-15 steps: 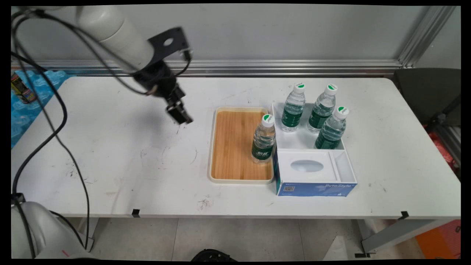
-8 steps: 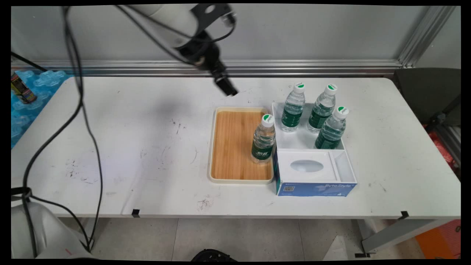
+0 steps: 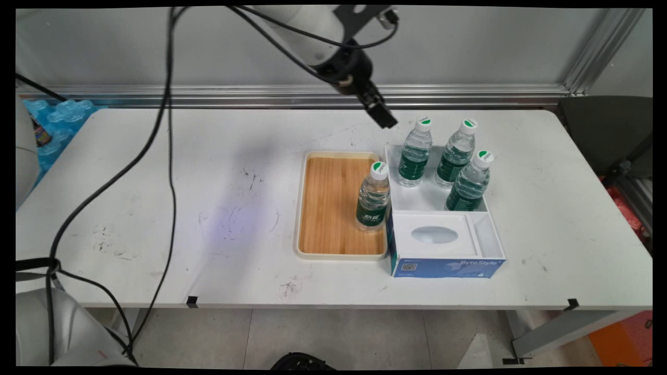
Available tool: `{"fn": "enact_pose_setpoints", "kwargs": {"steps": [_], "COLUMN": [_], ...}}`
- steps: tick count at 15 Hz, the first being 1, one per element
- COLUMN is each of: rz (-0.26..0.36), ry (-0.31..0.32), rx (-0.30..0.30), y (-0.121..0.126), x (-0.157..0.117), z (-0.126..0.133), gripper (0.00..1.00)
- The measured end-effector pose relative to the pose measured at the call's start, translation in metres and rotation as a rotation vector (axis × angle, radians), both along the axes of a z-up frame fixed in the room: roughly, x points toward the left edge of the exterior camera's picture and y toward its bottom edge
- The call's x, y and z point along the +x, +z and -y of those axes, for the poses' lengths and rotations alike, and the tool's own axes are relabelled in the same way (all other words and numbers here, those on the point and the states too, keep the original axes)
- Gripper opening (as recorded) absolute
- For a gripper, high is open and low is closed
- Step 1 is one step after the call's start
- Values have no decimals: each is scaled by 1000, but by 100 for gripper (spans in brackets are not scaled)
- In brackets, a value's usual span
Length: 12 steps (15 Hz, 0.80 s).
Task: Pick up the green bottle from the white box
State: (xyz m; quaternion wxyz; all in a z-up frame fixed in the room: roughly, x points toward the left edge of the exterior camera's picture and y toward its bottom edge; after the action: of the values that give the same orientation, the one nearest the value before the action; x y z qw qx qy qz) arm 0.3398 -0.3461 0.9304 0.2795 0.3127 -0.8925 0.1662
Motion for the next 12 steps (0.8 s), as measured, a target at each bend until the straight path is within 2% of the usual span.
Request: {"fn": "enact_pose_setpoints", "kwargs": {"steps": [5, 12], "rz": [-44, -50], "ry": [-17, -32], "rx": [-1, 28], "y": [-23, -55], "x": [-28, -46], "z": [27, 45], "gripper": [100, 100]}}
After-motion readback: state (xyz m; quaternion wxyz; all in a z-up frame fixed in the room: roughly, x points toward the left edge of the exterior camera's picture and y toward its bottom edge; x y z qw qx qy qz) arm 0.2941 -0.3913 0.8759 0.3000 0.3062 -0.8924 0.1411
